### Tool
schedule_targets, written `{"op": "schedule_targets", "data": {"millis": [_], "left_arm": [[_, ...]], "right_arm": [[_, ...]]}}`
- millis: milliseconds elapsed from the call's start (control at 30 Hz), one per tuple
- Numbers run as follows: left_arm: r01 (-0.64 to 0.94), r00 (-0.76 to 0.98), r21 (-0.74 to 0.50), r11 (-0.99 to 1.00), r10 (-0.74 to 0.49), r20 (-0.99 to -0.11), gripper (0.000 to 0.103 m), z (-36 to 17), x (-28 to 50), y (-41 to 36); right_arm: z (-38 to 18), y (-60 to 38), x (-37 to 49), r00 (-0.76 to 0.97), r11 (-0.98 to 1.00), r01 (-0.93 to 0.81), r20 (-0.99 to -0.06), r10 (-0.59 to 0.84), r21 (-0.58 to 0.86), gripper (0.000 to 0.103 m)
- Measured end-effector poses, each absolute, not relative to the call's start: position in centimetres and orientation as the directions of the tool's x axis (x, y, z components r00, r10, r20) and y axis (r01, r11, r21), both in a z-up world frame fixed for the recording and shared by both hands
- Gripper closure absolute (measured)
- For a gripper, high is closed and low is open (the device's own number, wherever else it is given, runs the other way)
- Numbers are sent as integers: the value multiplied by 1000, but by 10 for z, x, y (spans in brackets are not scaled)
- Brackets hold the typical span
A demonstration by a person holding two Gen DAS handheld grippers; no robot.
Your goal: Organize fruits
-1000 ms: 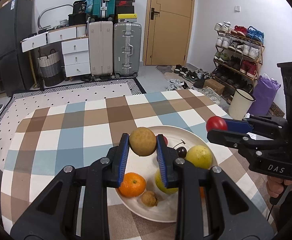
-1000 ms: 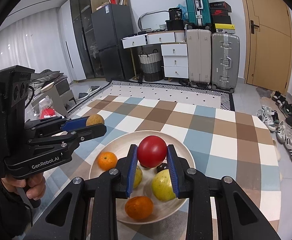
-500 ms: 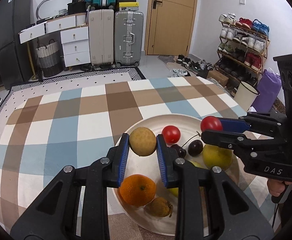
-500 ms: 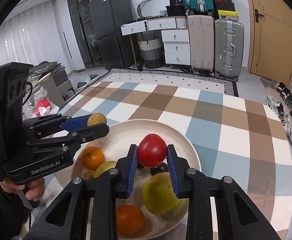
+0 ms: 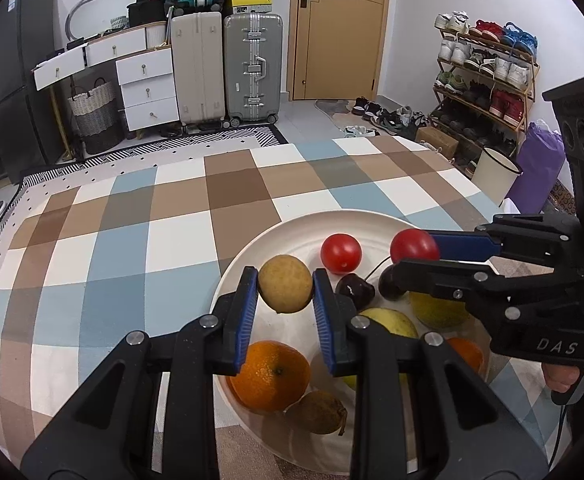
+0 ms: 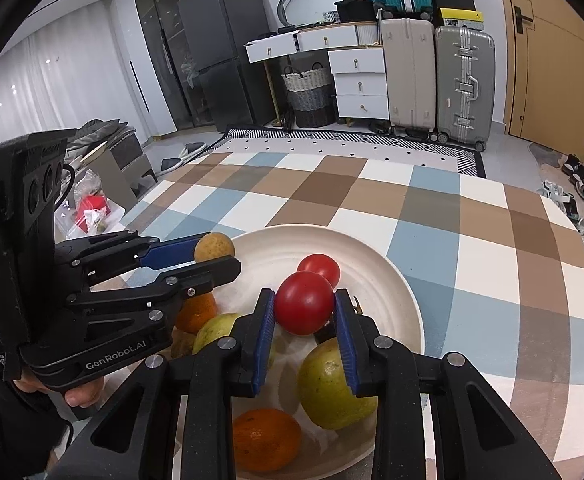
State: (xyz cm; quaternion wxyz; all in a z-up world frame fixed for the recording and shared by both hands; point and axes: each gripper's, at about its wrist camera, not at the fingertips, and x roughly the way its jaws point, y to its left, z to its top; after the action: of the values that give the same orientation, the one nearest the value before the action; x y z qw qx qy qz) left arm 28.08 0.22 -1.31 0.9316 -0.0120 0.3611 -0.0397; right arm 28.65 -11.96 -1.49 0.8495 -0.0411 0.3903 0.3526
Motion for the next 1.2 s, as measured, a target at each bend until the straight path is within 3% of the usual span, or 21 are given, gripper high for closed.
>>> {"op": "schedule_targets", "data": {"millis": [100,267,333,400,467,533,600,1200], "left_arm": [[67,738,-58,996,-88,-669,78,-13,281,2],[62,739,-73,995,-94,-667,73,-12,278,2],[65,746,-61,996,-89,-660,60,-9,272,1],[58,758,-52,997,-78,-648,34,-5,266,0],[50,768,-53,997,-73,-636,19,-1,258,1],[41,777,-58,997,-68,-626,16,1,248,4],[21,785,-66,998,-57,-617,0,5,235,11],[-21,855,-93,995,-31,-517,0,17,140,8]], "right_arm": [[-12,-120,286,460,753,-627,-686,564,199,71],[-6,-126,282,486,764,-617,-673,558,188,52],[-5,-130,279,492,768,-614,-674,551,180,48],[-4,-135,275,500,773,-609,-670,549,179,33],[-1,-143,270,514,771,-608,-647,564,188,19],[4,-150,265,522,769,-608,-629,576,199,11],[9,-157,260,534,770,-602,-610,586,213,4],[4,-187,185,587,760,-616,-522,619,208,1]]}}
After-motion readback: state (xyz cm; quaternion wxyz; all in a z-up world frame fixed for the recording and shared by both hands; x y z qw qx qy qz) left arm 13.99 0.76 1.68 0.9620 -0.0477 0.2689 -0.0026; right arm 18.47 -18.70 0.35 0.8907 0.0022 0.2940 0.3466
